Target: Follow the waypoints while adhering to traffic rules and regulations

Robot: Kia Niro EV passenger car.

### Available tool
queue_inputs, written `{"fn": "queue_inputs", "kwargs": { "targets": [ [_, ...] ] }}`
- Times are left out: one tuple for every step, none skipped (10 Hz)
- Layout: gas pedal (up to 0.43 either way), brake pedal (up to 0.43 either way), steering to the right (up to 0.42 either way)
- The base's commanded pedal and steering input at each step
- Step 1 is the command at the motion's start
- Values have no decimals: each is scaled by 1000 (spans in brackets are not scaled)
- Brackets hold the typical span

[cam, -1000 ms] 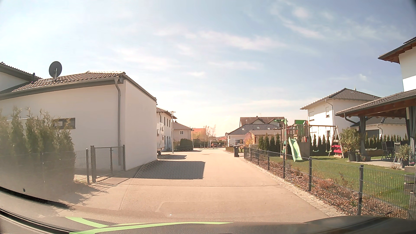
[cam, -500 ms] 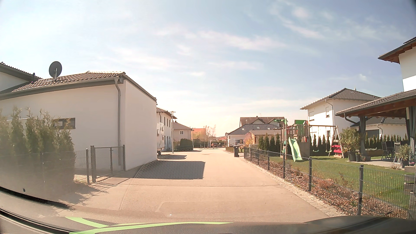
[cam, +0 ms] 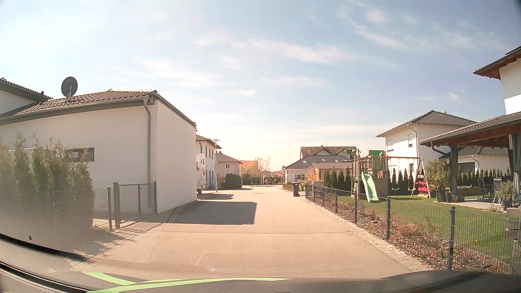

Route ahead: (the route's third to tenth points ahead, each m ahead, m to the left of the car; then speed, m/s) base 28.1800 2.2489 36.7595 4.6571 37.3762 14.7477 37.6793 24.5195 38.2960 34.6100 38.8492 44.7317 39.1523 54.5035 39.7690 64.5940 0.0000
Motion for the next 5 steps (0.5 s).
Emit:
{"fn": "queue_inputs", "kwargs": {
  "targets": [
    [0,390,0],
    [0,390,0],
    [0,396,0],
    [0,396,0],
    [0,390,0]
  ]
}}
